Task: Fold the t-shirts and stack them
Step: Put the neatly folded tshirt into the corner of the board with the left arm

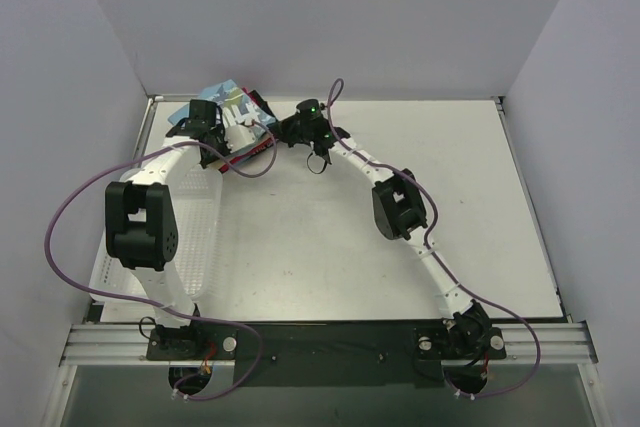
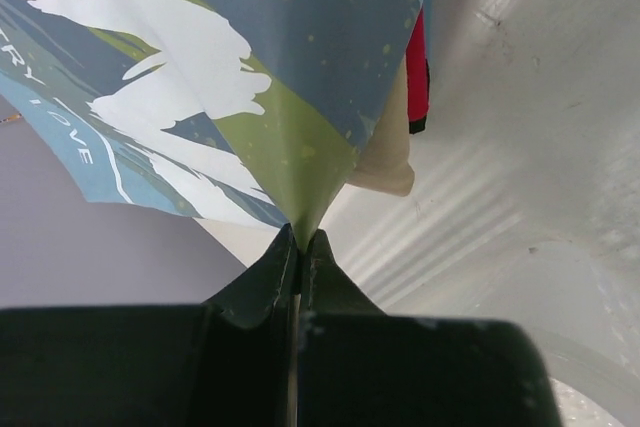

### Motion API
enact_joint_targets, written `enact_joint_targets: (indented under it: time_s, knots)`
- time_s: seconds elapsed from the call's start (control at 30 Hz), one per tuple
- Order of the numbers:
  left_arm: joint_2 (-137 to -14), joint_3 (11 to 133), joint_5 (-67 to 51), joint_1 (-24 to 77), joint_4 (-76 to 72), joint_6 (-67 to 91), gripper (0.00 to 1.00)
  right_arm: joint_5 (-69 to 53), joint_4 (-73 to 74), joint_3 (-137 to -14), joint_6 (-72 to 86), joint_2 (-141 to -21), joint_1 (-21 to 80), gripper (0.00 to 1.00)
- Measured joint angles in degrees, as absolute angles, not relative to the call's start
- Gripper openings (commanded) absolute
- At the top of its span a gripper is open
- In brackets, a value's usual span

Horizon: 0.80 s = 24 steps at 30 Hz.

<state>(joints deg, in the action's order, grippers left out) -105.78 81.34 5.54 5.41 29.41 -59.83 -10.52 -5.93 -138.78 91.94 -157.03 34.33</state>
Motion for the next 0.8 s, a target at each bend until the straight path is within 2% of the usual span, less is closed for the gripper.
enact_joint_targets:
  time_s: [0.17, 0.2, 0.27, 0.33, 0.4, 0.43, 0.47, 0.57, 0.67, 0.73, 0.77, 0.8]
  knots:
    - [-105.8, 80.6, 6.5, 5.4, 30.7, -61.9, 0.02, -11.9, -5.3, -138.2, 88.5, -156.5, 34.5, 0.0]
    - [-105.8, 80.5, 6.7, 5.4, 31.0, -62.2, 0.25, -12.1, -4.9, -138.0, 87.6, -156.3, 34.6, 0.0]
    - [-105.8, 80.5, 6.8, 5.4, 31.4, -62.7, 0.46, -12.3, -4.4, -137.8, 85.8, -155.8, 34.6, 0.0]
    - [-105.8, 80.5, 7.4, 5.4, 32.2, -63.0, 0.51, -12.1, -4.2, -137.7, 84.5, -155.2, 34.6, 0.06]
    - [-105.8, 81.7, 7.4, 4.8, 34.5, -62.4, 0.56, -11.8, -4.1, -137.6, 83.4, -154.7, 34.3, 0.17]
    - [-105.8, 82.6, 7.2, 4.4, 36.0, -62.1, 0.63, -11.7, -4.0, -137.3, 83.1, -154.3, 34.2, 0.22]
    - [-105.8, 83.7, 6.8, 4.2, 37.9, -61.9, 0.63, -11.6, -4.0, -136.7, 82.5, -153.9, 34.1, 0.24]
    - [-105.9, 88.0, 5.0, 3.8, 43.0, -61.0, 0.64, -11.3, -3.9, -135.7, 81.0, -152.7, 33.9, 0.3]
    - [-105.9, 93.3, 1.3, 3.9, 47.6, -60.4, 0.6, -11.1, -3.4, -135.1, 78.4, -151.3, 33.7, 0.31]
    - [-105.9, 96.3, -1.9, 4.1, 49.7, -59.7, 0.4, -10.9, -3.3, -133.3, 76.8, -149.4, 33.4, 0.31]
    - [-105.9, 97.6, -3.7, 4.2, 50.6, -58.9, 0.2, -10.9, -3.5, -132.1, 76.2, -148.3, 33.3, 0.31]
    - [-105.9, 98.8, -5.8, 4.4, 51.2, -57.8, 0.12, -10.9, -3.6, -130.5, 75.6, -146.9, 33.0, 0.31]
